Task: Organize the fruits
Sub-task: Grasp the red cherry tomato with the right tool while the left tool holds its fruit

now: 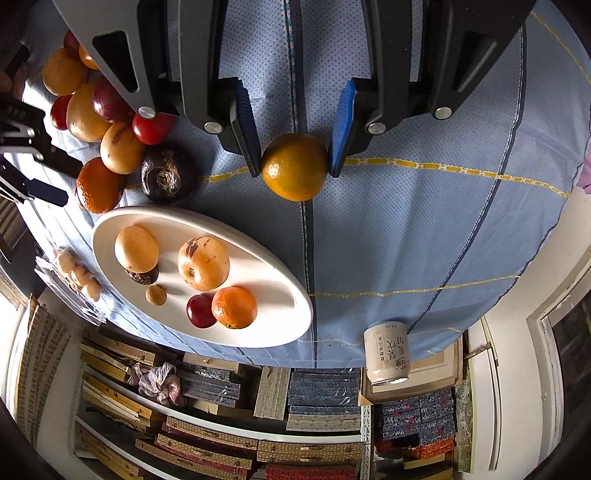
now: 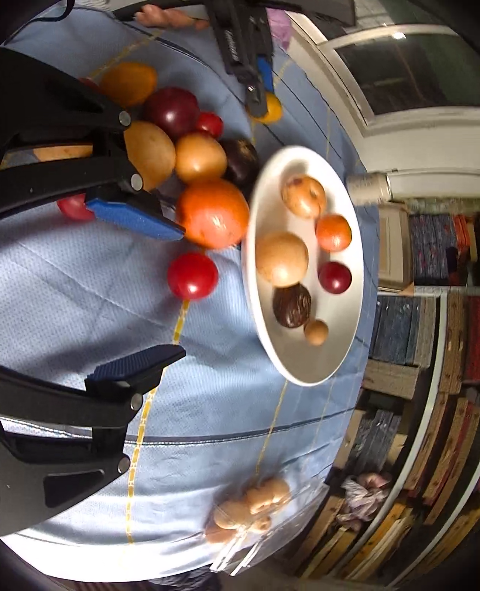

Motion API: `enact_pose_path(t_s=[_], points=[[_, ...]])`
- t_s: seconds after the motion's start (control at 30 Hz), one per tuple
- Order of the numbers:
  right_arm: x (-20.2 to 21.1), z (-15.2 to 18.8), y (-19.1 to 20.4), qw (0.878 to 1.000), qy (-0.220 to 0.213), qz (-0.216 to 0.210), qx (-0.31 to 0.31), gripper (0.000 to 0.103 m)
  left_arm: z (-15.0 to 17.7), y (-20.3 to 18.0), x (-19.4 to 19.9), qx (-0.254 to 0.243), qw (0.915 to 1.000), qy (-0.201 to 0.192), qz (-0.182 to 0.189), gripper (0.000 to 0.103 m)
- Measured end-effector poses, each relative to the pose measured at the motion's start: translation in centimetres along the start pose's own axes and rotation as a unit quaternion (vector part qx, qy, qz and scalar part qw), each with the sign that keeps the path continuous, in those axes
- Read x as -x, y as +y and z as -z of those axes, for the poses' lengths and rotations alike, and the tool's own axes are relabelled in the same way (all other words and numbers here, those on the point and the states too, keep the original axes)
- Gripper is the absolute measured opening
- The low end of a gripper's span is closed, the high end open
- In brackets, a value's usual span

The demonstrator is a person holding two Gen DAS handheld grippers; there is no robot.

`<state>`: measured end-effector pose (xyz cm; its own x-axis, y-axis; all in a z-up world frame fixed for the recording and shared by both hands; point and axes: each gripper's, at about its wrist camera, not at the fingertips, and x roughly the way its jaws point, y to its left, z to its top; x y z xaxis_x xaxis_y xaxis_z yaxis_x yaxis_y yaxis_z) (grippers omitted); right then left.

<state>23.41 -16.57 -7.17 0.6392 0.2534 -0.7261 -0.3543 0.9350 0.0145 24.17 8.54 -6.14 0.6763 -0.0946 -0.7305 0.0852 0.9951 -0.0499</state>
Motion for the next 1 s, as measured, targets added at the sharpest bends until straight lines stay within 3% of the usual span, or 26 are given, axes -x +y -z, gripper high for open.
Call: enact_pose_path(t_s=[0.1,0.17,0.37,0.83,1.0], points=[[-0.5,-0.5,0.6,1.000,0.000,0.006,0.008,0.052,-0.1,0.1,0.0,0.002,1.0000,0.001,0.002,0.037],[-0.8,-0.6,0.8,1.000,0.005,0.008,0.014,0.038,-0.1,0.1,0.0,0.002,1.0000,0.001,0.002,0.038],[-1.3,-0.9,0.4,1.000,0.014,-0.014,0.007,0.030,-0.1,0.0,-0.1,0.002,1.0000,0.002,0.002,0.038],[-0.8,-0.4,0.2,0.999,0.009,-0.033,0.003,0.028,0.0,0.5,0.1,0.018,0.9997,-0.002,0.018,0.037],[0.1,0.2,-0.2,0.999,-0.001,-0.034,-0.007,0.028,0.0,0.6,1.1,0.016,0.9996,-0.022,0.006,0.037]])
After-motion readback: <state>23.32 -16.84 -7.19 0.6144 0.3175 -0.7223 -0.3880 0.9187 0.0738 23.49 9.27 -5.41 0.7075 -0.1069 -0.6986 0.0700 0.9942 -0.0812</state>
